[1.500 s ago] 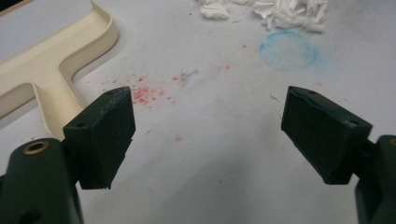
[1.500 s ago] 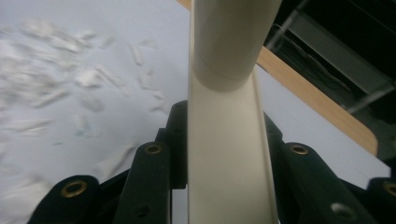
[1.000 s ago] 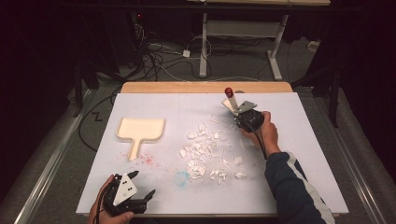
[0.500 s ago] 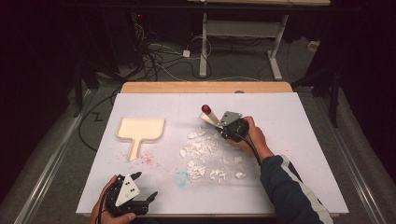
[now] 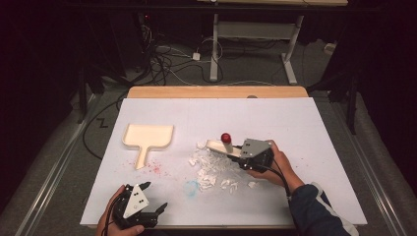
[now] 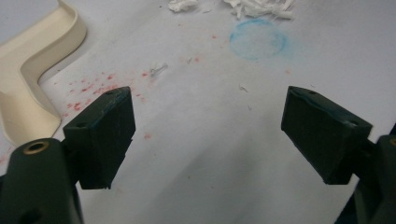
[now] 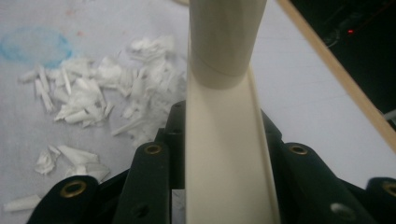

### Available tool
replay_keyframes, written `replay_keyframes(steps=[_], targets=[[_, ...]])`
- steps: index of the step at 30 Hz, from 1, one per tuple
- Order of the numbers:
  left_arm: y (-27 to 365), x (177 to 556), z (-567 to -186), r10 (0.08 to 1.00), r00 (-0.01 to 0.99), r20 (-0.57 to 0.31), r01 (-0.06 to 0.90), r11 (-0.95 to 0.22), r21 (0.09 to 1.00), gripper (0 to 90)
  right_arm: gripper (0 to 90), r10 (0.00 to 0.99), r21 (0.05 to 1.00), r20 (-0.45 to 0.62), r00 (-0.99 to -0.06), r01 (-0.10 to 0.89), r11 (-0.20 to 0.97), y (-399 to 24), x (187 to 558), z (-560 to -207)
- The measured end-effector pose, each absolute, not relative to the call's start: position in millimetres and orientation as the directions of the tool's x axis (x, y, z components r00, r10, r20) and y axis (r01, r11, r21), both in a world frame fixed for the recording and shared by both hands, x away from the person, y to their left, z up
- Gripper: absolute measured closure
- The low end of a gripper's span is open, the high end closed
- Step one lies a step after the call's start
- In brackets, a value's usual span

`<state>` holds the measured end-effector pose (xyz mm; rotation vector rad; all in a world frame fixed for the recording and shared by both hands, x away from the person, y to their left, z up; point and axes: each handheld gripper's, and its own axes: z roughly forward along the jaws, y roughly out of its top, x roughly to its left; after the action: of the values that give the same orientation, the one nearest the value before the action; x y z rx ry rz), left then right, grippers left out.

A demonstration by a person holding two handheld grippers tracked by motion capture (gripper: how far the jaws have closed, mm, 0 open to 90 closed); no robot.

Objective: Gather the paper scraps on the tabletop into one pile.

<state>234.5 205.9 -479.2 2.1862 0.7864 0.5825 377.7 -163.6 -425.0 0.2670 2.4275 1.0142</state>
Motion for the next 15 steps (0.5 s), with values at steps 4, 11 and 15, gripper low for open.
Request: replay_keyframes(steps=[4,11,15], targets=[[206,234,-478,0.680,0.714,0.167,0.348,-0.551,0.758,16.7,68.0,0.463,0.752,-0.343,-0.817,0.057,0.657,-189,372,-398],[206,233,-478,0.679,0.714,0.170,0.348,-0.556,0.755,16.8,68.0,0.605,0.773,-0.302,-0.737,0.183,0.608,-221,370,-384],[205,234,-479,0.677,0.716,0.172,0.349,-0.560,0.751,16.7,68.0,0.669,0.755,-0.301,-0.680,0.259,0.603,-234,374,-393]])
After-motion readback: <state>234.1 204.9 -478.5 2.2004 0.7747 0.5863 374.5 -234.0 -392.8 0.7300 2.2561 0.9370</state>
